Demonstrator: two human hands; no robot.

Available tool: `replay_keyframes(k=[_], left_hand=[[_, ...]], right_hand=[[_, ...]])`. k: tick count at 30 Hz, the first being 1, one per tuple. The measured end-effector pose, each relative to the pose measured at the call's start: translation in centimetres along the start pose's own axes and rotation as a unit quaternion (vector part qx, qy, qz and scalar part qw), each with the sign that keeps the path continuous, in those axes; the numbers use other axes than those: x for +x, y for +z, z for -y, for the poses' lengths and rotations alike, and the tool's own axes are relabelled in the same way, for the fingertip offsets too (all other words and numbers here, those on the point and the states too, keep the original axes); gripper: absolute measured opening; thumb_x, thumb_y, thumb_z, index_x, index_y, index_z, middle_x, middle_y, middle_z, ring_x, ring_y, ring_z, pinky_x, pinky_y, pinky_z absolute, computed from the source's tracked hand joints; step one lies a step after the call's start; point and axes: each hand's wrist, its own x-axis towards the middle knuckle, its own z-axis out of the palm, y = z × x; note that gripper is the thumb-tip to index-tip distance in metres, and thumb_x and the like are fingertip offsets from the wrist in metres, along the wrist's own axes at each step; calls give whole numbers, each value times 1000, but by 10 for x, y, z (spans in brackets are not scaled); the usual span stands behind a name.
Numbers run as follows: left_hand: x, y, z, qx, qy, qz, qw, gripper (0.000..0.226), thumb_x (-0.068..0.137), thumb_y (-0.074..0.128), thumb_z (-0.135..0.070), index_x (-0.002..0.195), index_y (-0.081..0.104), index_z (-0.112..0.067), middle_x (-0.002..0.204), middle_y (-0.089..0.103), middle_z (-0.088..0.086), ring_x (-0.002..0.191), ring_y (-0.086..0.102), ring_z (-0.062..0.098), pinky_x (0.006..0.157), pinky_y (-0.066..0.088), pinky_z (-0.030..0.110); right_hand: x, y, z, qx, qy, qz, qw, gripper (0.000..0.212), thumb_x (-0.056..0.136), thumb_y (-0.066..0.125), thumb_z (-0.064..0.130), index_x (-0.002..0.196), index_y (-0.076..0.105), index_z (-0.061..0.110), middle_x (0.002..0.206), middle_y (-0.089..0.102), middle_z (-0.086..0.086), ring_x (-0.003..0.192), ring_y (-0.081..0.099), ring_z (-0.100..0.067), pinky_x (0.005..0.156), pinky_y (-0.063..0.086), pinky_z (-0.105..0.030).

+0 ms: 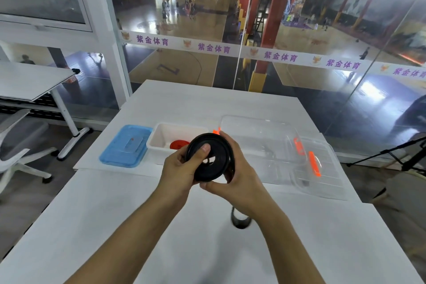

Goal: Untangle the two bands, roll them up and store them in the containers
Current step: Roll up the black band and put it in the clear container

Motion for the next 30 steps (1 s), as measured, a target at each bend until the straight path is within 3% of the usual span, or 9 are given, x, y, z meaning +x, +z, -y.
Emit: replay_keyframes(k=[5,8,11,16,18,21,23,26,30], left_hand=[[0,10,7,-12,7,-70,997,25,93,72,-33,111,76,-16,106,81,6,104,76,22,99,57,41],[-3,13,11,-7,-14,-76,997,25,93,71,-35,109,75,-16,104,81,6,104,76,23,101,56,45],[-4,5,10,21,-54,-58,997,29,94,69,-39,109,76,-15,103,81,7,103,76,24,95,60,44],[2,-29,-9,77,-98,117,985,37,95,62,-39,118,75,-13,115,78,11,112,72,27,91,60,41],[8,-46,-24,153,-97,211,961,39,93,62,-40,121,73,-16,117,77,9,112,72,24,90,59,38],[14,-59,-40,263,-98,266,922,27,89,70,-35,108,78,-17,103,81,8,99,77,20,79,59,30],[18,-66,-41,267,-75,246,929,28,83,72,-38,101,80,-18,97,81,7,92,78,19,74,59,28],[26,-71,-32,219,-44,195,955,28,84,72,-35,104,80,-17,96,82,6,90,78,19,73,60,29],[40,-74,-10,94,-65,78,990,27,90,70,-30,103,79,-7,98,81,12,93,77,25,82,63,40]], right_hand=[[-3,24,3,-23,32,-71,997,107,76,86,36,153,15,62,127,61,34,100,67,-1,88,59,-28],[-5,28,-1,0,34,-98,995,100,77,86,29,151,25,57,123,61,38,110,65,8,93,55,-18],[-5,17,-1,-17,29,-61,998,92,78,88,26,146,34,57,122,64,32,102,67,3,92,56,-21],[3,-20,5,-53,2,87,995,97,73,91,12,147,41,51,137,62,18,121,63,-20,110,51,-37],[6,-25,12,-92,3,154,984,100,70,91,10,146,41,53,135,63,17,123,62,-16,112,49,-36],[10,-17,21,-141,22,192,971,103,70,92,18,145,37,62,112,67,13,93,60,-16,96,55,-36],[14,-10,26,-173,25,185,967,106,70,92,25,145,30,68,103,65,5,79,52,-12,86,55,-35],[24,-8,28,-169,35,166,971,105,73,91,24,145,29,68,110,68,10,85,60,-4,81,59,-29],[34,-5,22,-117,103,107,982,88,77,87,24,141,40,63,82,55,4,69,59,-12,55,62,-34]])
